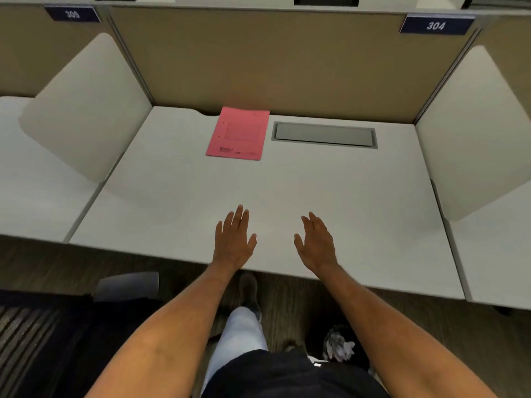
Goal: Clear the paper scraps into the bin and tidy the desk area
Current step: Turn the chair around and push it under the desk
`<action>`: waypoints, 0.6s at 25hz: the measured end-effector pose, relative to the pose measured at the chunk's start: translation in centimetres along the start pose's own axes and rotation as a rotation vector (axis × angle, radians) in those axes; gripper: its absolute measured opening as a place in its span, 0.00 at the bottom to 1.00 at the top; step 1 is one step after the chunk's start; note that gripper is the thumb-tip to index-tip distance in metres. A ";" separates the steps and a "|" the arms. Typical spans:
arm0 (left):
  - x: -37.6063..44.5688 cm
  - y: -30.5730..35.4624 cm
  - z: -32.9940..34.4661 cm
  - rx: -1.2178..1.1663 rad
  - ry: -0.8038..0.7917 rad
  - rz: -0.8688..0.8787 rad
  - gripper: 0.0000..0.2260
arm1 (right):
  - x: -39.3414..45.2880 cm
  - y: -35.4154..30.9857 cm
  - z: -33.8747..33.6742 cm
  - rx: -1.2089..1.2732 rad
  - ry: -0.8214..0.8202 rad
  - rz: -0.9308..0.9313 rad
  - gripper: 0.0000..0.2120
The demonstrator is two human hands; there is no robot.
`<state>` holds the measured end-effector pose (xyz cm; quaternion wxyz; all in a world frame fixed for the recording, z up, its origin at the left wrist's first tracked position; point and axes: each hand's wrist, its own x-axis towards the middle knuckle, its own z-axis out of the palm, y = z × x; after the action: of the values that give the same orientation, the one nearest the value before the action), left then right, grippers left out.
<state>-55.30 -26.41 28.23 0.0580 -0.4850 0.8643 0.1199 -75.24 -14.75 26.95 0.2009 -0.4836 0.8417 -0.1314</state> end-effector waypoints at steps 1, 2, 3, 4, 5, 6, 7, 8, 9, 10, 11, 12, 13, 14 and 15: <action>-1.5 0.1 0.2 -0.009 0.000 0.001 0.31 | -1.5 0.1 0.2 0.002 -0.011 0.003 0.28; -3.0 0.1 0.4 -0.017 0.003 0.005 0.31 | -3.1 0.2 0.5 0.002 -0.017 0.005 0.28; -4.4 0.0 0.6 -0.028 0.004 0.008 0.31 | -4.4 0.1 0.8 0.000 -0.022 0.004 0.28; -6.0 -0.2 0.8 -0.042 0.000 0.006 0.31 | -5.9 -0.1 1.2 -0.002 -0.032 0.003 0.28; -7.3 -0.4 1.0 -0.050 -0.007 0.004 0.31 | -7.2 -0.3 1.6 -0.003 -0.039 0.004 0.28; -8.5 -0.8 1.3 -0.052 -0.012 0.002 0.31 | -8.4 -0.5 2.1 -0.003 -0.042 0.003 0.28; -9.7 -1.2 1.6 -0.049 -0.015 -0.003 0.31 | -9.6 -0.8 2.7 -0.006 -0.045 0.003 0.28; -10.8 -1.7 1.8 -0.046 -0.017 -0.010 0.31 | -10.7 -1.2 3.2 -0.009 -0.050 0.000 0.28; -12.0 -2.3 2.1 -0.042 -0.018 -0.016 0.31 | -11.9 -1.6 3.7 -0.013 -0.058 -0.004 0.28; -13.0 -2.9 2.4 -0.039 -0.018 -0.019 0.31 | -13.0 -1.9 4.3 -0.015 -0.066 -0.006 0.28; -14.1 -3.4 2.6 -0.040 -0.018 -0.021 0.32 | -14.0 -2.2 4.8 -0.012 -0.073 -0.008 0.28; -15.5 -4.0 2.9 -0.047 -0.019 -0.024 0.32 | -15.3 -2.6 5.3 -0.008 -0.076 -0.008 0.29; -16.7 -4.5 3.1 -0.055 -0.018 -0.026 0.32 | -16.4 -3.1 5.8 -0.002 -0.075 -0.010 0.29; -17.8 -5.0 3.3 -0.064 -0.015 -0.026 0.32 | -17.5 -3.5 6.3 0.005 -0.074 -0.010 0.29; -19.0 -5.6 3.4 -0.075 -0.015 -0.028 0.32 | -18.5 -4.0 6.8 0.014 -0.072 -0.007 0.29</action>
<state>-40.70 -12.65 28.18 0.0481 -0.4978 0.8520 0.1549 -60.67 -0.88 26.55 0.2338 -0.4895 0.8314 -0.1205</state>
